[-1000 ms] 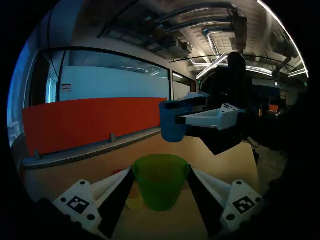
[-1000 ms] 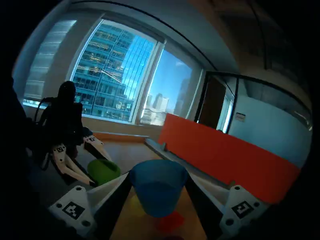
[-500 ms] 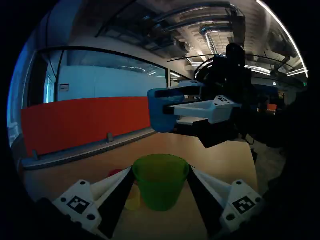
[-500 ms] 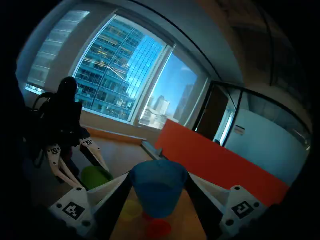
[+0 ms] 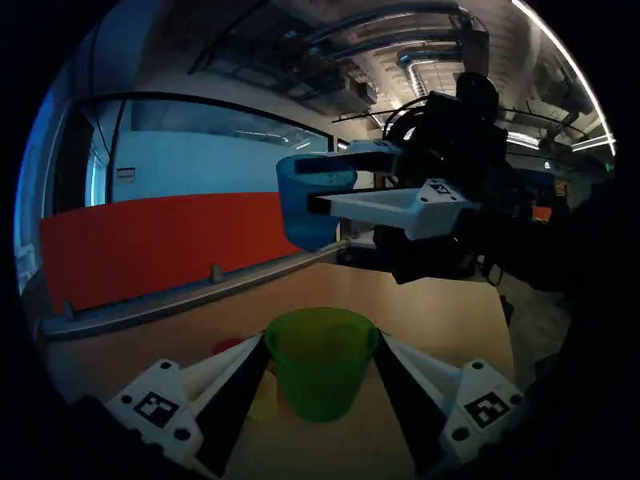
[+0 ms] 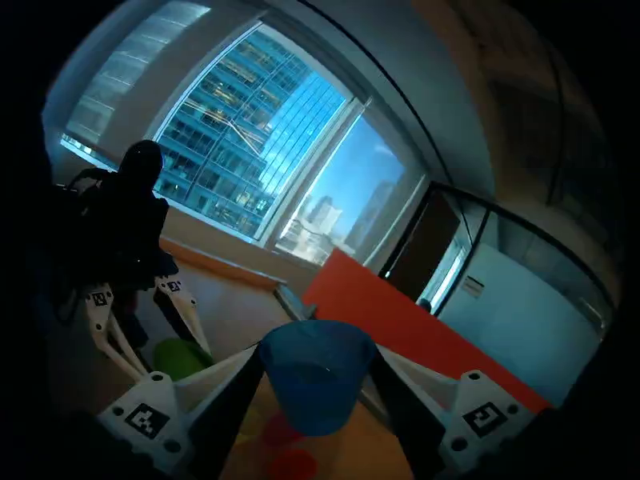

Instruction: Pour water

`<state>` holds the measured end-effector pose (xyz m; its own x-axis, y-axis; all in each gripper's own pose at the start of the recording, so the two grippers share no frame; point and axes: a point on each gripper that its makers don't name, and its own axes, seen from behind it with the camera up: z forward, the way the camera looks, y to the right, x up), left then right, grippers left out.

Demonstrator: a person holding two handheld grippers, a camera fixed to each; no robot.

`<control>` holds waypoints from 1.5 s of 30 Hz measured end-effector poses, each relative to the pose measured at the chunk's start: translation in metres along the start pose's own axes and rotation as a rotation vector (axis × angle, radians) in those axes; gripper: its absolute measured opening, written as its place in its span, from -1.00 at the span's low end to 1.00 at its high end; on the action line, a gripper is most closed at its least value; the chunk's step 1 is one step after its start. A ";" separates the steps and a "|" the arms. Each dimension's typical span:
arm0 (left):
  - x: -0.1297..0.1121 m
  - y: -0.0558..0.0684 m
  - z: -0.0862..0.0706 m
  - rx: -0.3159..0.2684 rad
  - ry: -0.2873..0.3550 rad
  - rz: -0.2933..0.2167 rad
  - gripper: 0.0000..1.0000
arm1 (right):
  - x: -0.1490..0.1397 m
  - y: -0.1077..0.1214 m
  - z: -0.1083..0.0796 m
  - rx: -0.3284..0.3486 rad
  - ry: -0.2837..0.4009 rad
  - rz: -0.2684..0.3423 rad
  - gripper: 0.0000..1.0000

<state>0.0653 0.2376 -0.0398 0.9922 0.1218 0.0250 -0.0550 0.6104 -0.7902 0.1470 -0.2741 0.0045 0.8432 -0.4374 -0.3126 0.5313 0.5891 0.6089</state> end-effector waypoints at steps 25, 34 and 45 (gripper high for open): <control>0.006 -0.001 0.009 -0.011 0.026 -0.024 0.76 | 0.014 0.012 0.014 -0.029 0.006 -0.222 0.83; 0.006 0.000 0.011 -0.015 0.029 -0.027 0.76 | 0.014 0.013 0.019 -0.033 -0.006 -0.297 0.84; 0.006 -0.001 0.013 -0.020 0.029 -0.032 0.76 | 0.014 0.014 0.022 -0.037 -0.011 -0.371 0.83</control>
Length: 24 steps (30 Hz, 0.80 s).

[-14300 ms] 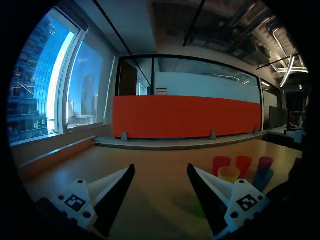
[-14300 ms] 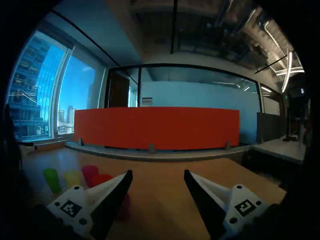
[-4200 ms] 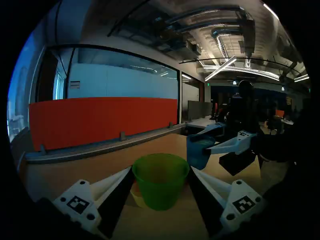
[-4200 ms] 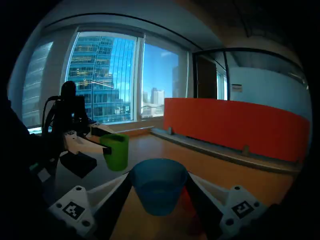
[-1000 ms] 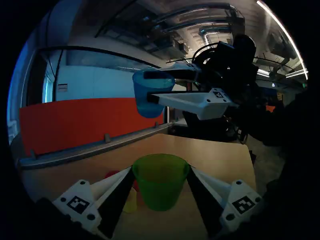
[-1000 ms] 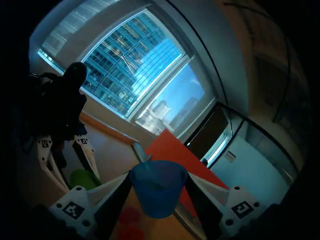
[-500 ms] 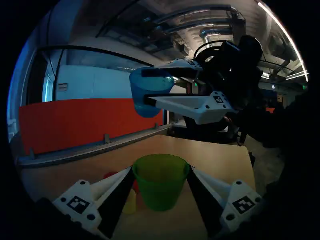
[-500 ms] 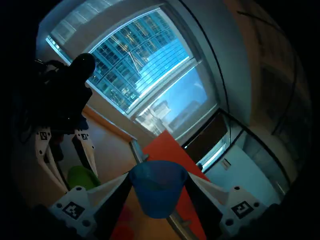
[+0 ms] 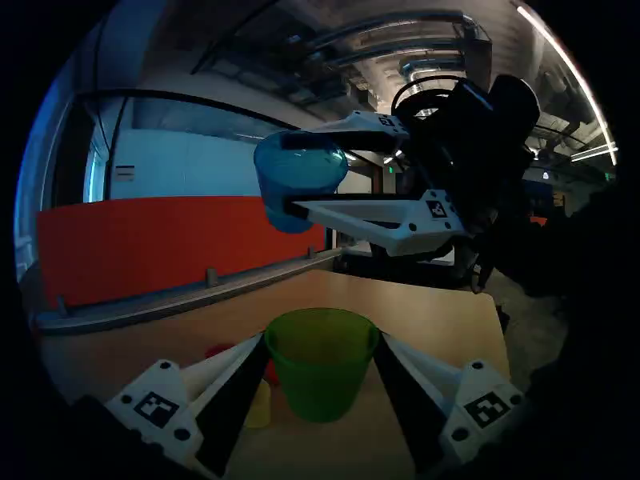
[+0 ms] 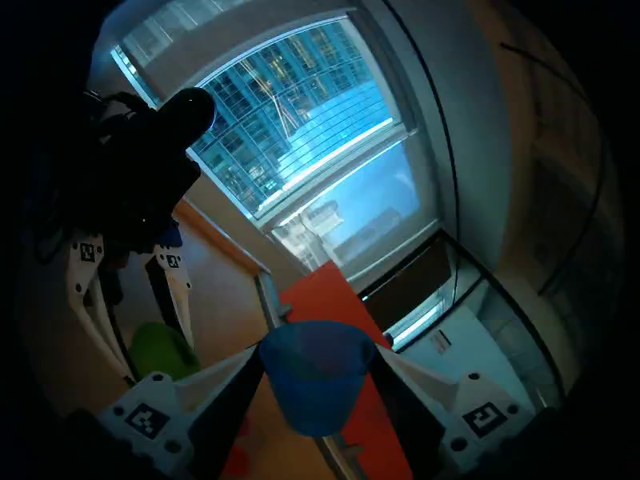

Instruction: Pour water

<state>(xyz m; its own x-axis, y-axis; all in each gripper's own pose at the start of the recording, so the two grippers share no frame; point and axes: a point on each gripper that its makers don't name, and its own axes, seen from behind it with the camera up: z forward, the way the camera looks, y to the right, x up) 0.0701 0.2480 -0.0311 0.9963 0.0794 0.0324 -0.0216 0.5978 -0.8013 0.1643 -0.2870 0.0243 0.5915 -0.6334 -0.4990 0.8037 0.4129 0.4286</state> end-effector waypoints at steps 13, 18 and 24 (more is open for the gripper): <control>0.000 -0.002 0.003 -0.003 0.003 -0.005 0.76 | -0.004 0.002 0.005 0.002 -0.010 -0.067 0.83; 0.001 -0.003 0.003 -0.004 0.004 -0.007 0.77 | -0.004 0.002 0.006 0.001 -0.014 -0.094 0.83; 0.001 -0.003 0.004 -0.005 0.003 -0.003 0.77 | -0.004 0.003 0.007 0.000 -0.016 -0.124 0.83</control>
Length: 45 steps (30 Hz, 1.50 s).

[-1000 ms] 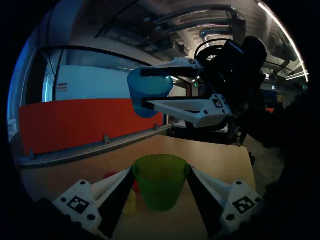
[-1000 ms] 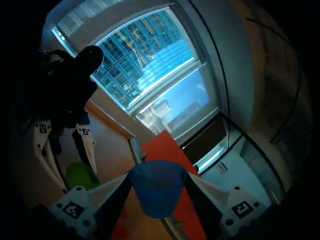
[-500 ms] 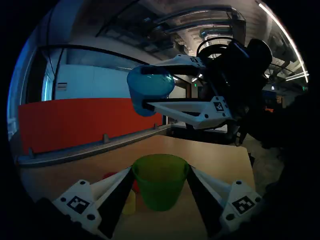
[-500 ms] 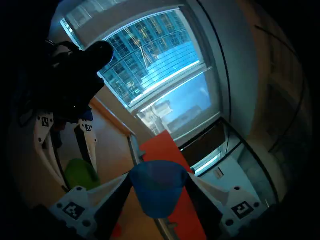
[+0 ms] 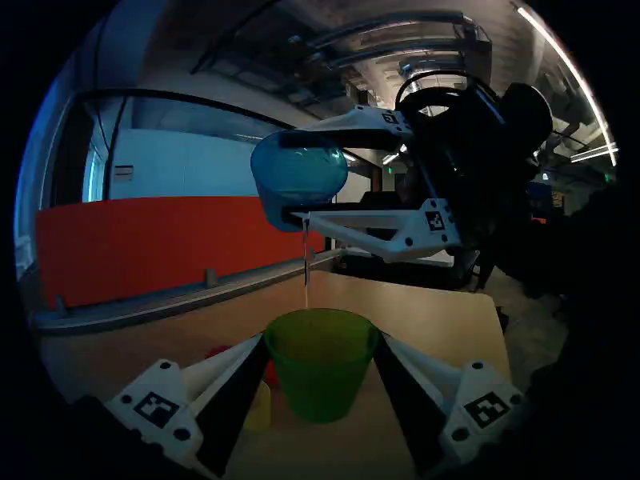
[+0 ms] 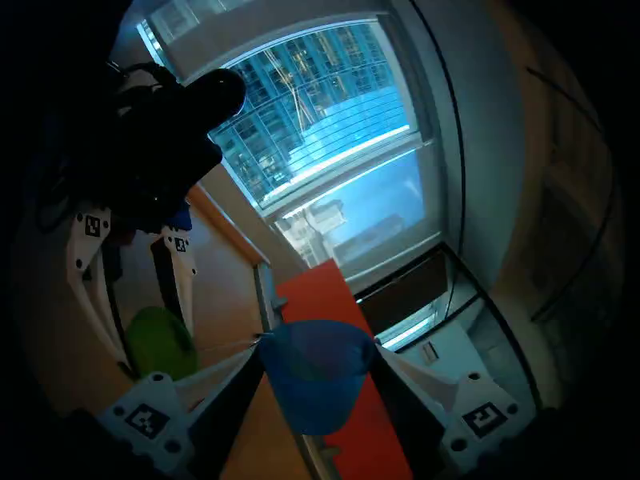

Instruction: Pour water

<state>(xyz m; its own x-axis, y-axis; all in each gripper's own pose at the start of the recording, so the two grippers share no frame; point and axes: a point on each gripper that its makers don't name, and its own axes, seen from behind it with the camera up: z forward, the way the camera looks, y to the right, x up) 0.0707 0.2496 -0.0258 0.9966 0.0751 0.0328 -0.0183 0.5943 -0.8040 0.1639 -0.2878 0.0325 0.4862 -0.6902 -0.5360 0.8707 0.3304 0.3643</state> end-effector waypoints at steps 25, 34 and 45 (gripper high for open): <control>-0.001 -0.002 -0.002 0.007 0.003 -0.004 0.76 | 0.002 0.008 0.001 -0.015 -0.001 -0.078 0.82; 0.001 -0.002 -0.002 0.009 0.008 -0.006 0.76 | 0.004 0.010 0.001 -0.016 0.000 -0.108 0.82; 0.002 -0.001 -0.003 0.008 0.009 -0.004 0.76 | 0.007 0.012 0.001 -0.020 0.007 -0.142 0.82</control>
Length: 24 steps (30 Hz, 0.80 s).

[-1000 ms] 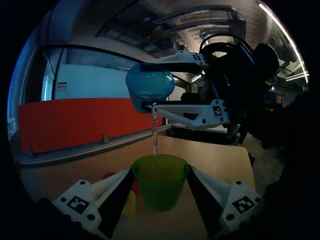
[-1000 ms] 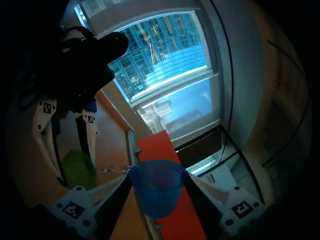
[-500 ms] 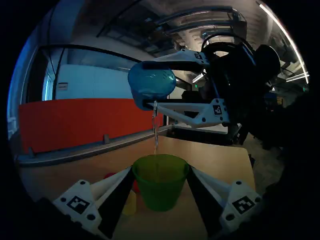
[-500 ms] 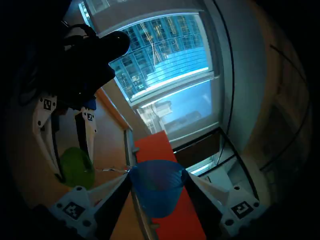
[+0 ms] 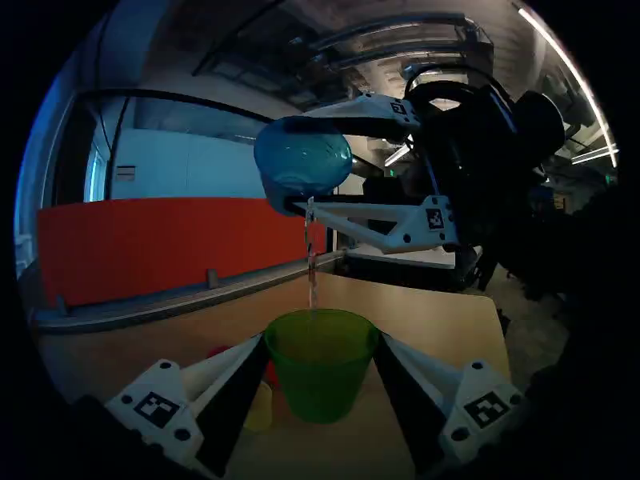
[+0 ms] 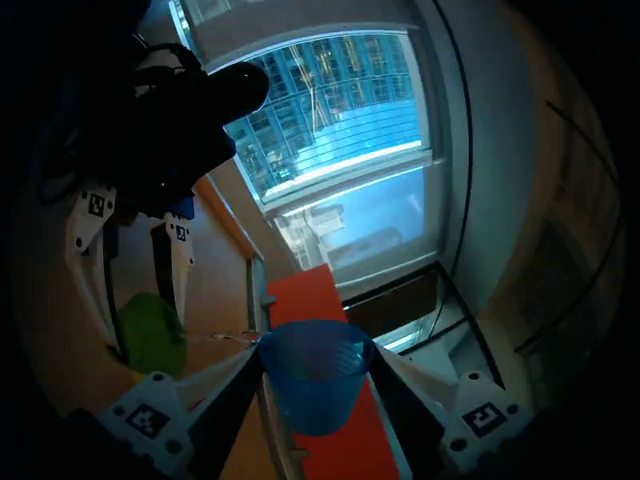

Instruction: Pour water

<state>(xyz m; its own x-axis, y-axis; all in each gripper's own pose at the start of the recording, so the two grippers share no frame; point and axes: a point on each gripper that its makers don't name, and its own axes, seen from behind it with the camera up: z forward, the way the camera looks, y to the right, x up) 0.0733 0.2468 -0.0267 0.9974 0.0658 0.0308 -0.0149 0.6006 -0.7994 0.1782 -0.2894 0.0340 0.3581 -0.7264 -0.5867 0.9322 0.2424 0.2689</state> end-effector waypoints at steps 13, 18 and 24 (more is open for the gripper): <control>0.000 -0.003 0.000 0.004 0.000 0.001 0.76 | 0.004 0.003 -0.001 -0.005 0.008 -0.052 0.82; 0.001 -0.003 -0.001 0.002 0.003 0.000 0.75 | 0.004 0.005 0.000 -0.006 0.007 -0.072 0.82; 0.001 -0.003 -0.001 0.003 0.004 0.002 0.75 | 0.004 0.006 0.001 -0.007 0.003 -0.094 0.82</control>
<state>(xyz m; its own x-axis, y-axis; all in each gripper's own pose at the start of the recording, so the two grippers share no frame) 0.0745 0.2442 -0.0248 0.9976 0.0642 0.0269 -0.0173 0.6029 -0.7976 0.1850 -0.2911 0.0338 0.2692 -0.7440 -0.6116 0.9620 0.1775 0.2075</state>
